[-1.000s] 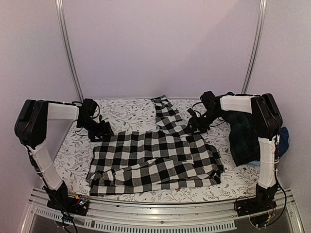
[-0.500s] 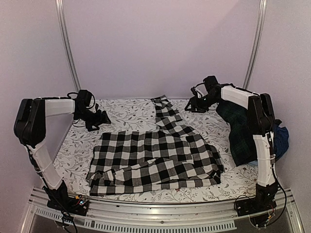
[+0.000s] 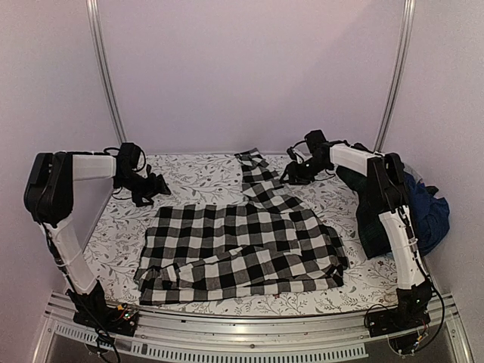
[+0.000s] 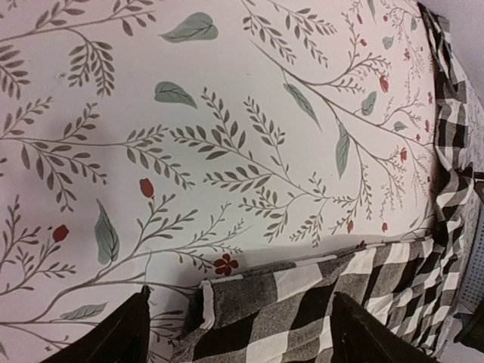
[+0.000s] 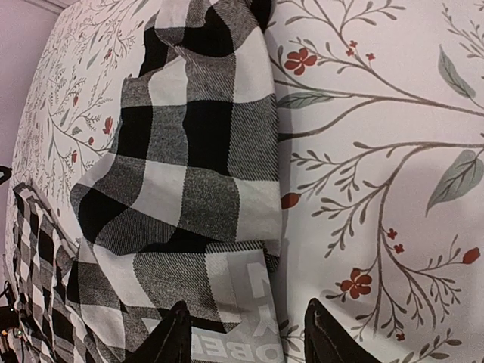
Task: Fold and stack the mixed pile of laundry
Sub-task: Pick up the 1/3-folded shirt from the center of the board.
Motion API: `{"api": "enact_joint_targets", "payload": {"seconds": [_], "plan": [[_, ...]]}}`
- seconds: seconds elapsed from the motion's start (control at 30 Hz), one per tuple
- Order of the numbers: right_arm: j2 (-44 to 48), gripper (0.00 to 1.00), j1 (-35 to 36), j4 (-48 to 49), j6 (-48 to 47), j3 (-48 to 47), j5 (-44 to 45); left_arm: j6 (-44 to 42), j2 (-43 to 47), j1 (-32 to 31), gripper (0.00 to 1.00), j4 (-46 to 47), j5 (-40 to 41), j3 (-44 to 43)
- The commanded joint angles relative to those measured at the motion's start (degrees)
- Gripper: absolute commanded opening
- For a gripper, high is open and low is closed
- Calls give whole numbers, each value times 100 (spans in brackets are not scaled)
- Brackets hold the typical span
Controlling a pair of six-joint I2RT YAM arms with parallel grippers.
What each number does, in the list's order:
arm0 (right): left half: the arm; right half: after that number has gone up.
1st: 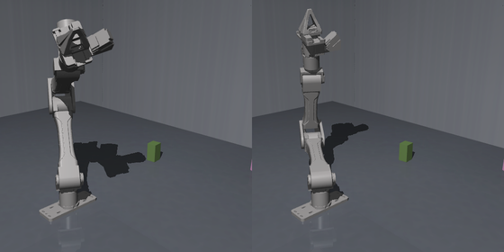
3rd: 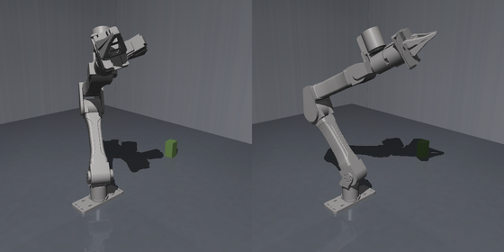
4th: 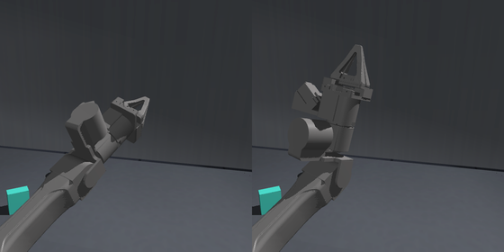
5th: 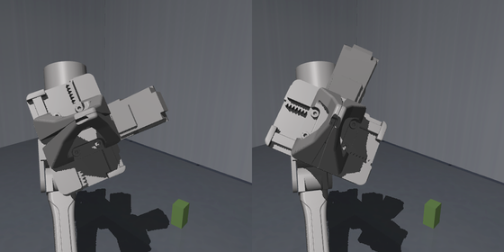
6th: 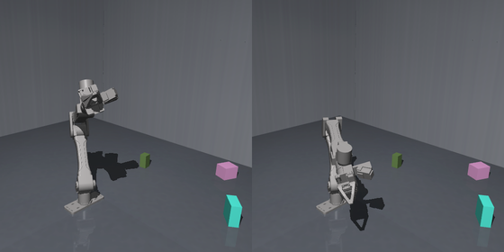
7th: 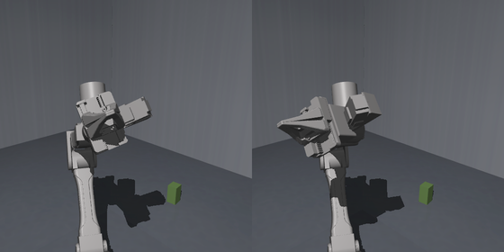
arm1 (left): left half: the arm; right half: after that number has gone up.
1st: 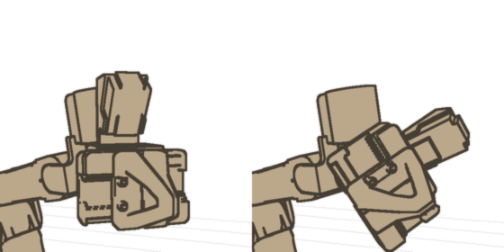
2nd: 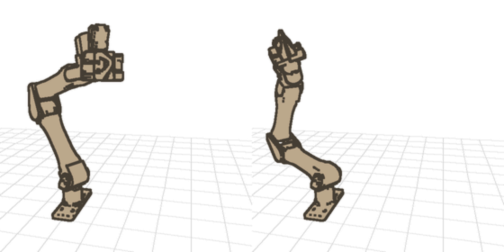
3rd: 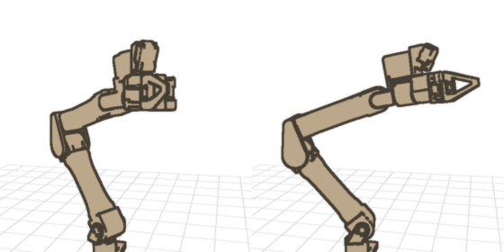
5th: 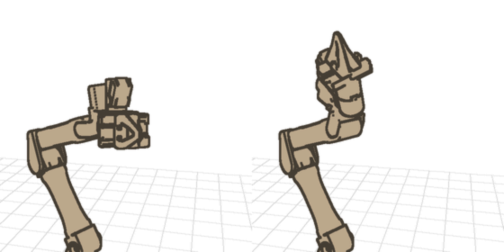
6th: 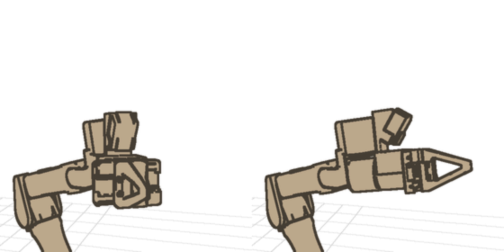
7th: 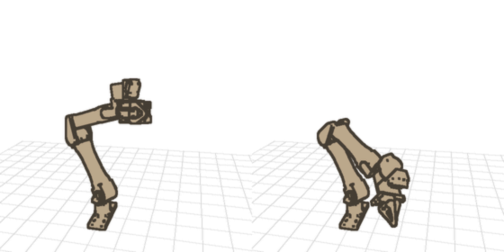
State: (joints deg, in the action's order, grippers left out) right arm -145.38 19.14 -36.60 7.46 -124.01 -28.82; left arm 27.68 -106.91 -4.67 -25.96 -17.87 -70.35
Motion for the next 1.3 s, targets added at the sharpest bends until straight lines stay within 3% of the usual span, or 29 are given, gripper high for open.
{"api": "enact_joint_targets", "payload": {"seconds": [0.0,0.17,0.27,0.4,0.73,1.03,1.27], "plan": [[-338,48,117,42,-67,-175,-268,20,-111,165,81,117,-121,-89],[-446,40,136,222,27,-159,-923,33,-159,261,79,187,-163,-52],[-308,19,134,311,111,-175,-1004,9,-234,297,76,286,-203,-32],[8,0,63,339,140,-165,-978,-195,-355,315,70,461,-333,-69],[475,0,-126,335,226,-157,-740,-954,-661,396,62,310,-889,-308],[423,0,-129,228,179,-148,-642,-854,-693,388,57,428,-1161,77],[419,0,-129,212,152,-55,-645,-757,-847,329,37,521,-1527,113]]}}
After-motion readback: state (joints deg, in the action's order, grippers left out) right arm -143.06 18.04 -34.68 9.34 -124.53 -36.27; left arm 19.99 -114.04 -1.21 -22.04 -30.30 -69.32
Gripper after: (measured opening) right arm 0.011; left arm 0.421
